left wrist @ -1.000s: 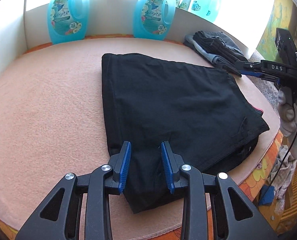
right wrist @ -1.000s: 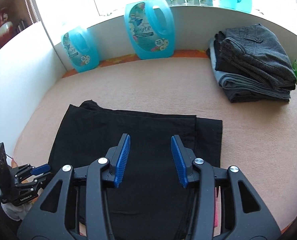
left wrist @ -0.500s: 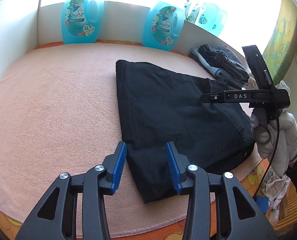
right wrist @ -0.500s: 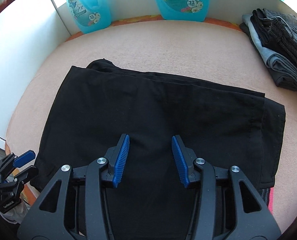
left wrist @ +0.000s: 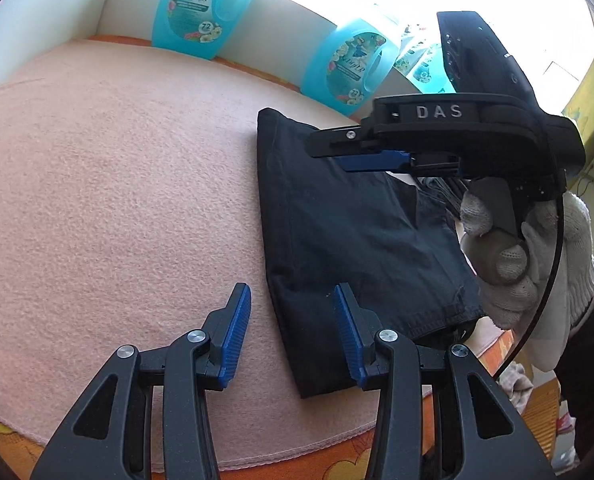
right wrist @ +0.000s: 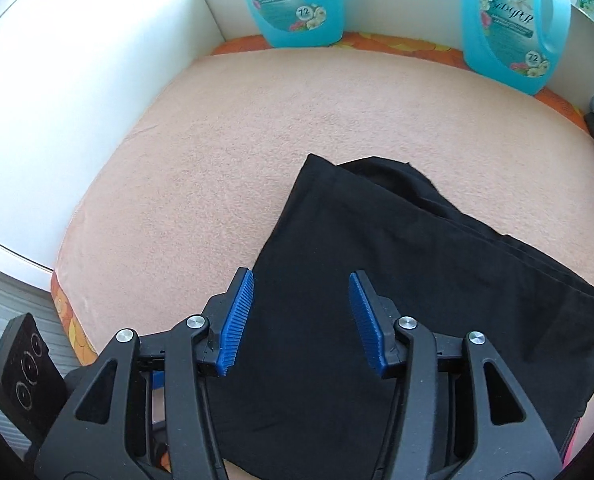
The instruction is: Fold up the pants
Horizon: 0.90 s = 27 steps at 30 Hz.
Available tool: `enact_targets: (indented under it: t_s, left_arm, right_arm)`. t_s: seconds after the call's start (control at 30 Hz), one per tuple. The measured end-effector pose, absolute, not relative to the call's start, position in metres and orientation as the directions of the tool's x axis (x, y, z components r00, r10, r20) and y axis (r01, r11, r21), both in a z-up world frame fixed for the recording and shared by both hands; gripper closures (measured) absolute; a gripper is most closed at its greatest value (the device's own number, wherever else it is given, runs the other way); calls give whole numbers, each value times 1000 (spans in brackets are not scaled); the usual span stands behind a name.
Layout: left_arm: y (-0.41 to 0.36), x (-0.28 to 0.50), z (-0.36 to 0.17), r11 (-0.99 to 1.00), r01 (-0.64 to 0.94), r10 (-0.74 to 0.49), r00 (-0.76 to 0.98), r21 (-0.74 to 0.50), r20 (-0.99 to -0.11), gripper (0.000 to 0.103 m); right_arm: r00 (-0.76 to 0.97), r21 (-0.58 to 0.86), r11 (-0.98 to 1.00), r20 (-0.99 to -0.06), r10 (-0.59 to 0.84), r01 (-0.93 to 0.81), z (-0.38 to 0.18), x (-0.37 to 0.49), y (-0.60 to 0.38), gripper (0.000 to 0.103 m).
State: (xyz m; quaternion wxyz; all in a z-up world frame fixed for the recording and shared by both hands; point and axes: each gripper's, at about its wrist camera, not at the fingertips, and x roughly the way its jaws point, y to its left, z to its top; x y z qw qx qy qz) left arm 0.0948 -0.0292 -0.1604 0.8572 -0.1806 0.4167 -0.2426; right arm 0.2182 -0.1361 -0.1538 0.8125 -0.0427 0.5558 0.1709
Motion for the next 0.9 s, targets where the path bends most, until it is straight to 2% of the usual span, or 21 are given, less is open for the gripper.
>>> enact_targets:
  t_s: [0.27,0.63,0.9]
  left_arm:
    - [-30,98,-164,775,235,-608,531,-587,-590,61]
    - [-49,89,-157,826,267,-556,535,-497,-637,61]
    - [-46,93,-154,839,272,-539,538,-472,-648,61]
  right_arm:
    - [293,7,954,-951,99,-299,-184,248,-91,51]
    - [268,-112,945,-963,-27,-308,-194,265,-77,51]
    - [263,-137,926,-964,-43,-352,-195,263,-74,52]
